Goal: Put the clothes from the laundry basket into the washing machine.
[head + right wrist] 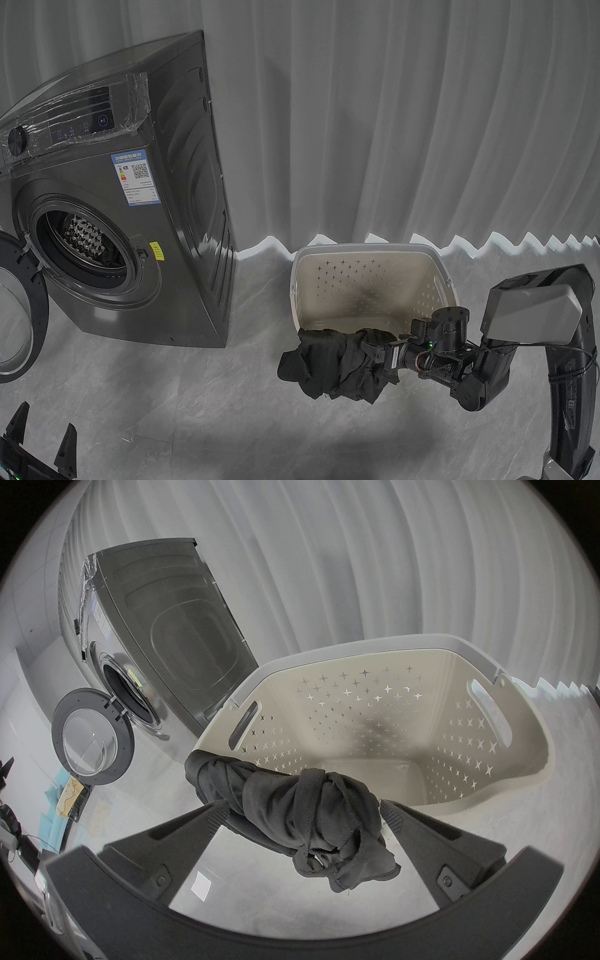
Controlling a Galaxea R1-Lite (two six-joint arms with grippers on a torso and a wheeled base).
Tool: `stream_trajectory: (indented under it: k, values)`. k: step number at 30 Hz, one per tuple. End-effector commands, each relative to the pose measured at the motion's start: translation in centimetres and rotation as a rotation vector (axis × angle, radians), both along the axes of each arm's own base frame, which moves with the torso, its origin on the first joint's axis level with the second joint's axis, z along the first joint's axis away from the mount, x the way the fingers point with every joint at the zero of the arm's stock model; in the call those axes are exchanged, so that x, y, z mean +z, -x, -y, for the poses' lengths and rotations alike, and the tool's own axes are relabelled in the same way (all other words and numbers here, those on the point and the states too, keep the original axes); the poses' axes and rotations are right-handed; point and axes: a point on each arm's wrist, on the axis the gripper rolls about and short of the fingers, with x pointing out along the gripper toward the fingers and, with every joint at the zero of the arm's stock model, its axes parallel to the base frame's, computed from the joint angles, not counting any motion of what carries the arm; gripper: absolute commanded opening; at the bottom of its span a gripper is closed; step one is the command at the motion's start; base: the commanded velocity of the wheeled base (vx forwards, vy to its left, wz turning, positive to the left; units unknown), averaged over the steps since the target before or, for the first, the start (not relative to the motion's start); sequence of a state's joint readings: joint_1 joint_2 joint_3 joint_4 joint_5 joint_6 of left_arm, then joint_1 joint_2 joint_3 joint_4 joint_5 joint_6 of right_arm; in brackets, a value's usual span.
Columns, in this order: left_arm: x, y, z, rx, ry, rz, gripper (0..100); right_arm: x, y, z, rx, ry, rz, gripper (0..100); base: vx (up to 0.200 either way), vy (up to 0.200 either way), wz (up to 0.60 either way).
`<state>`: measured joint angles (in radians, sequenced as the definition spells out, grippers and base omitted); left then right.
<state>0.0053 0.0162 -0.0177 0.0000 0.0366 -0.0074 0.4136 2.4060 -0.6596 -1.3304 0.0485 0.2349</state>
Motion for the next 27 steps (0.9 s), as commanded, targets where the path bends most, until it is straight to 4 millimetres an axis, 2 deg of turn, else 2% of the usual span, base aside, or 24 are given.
stream_trajectory:
  k: [1,7,16,25,26,27]
  values:
    - [-0.5,0.0,0.0,0.003,0.002,-0.001,100,-0.3,-0.1,0.1,-0.003,0.002,-0.004,100,0.000,0.000,0.00]
    - [-0.5,0.0,0.0,0.001,0.000,-0.001,100,-0.2,-0.3,0.4,-0.018,0.004,-0.003,100,0.000,0.000,0.00]
    - [-0.5,0.0,0.0,0.001,0.000,0.000,100,-2.7,0.2,0.7,-0.015,0.053,-0.056,100,0.000,0.000,0.00]
    - [-0.5,0.0,0.0,0.001,0.000,0.002,100,-3.4,0.3,0.6,-0.010,0.061,-0.066,100,0.000,0.000,0.00]
    - [-0.5,0.0,0.0,0.003,0.000,-0.001,100,-3.4,0.3,0.6,-0.009,0.063,-0.066,0,0.000,0.000,0.00]
    - [-0.5,0.0,0.0,0.003,0.000,-0.001,100,-3.4,0.3,0.6,-0.009,0.062,-0.065,0,0.000,0.000,0.00]
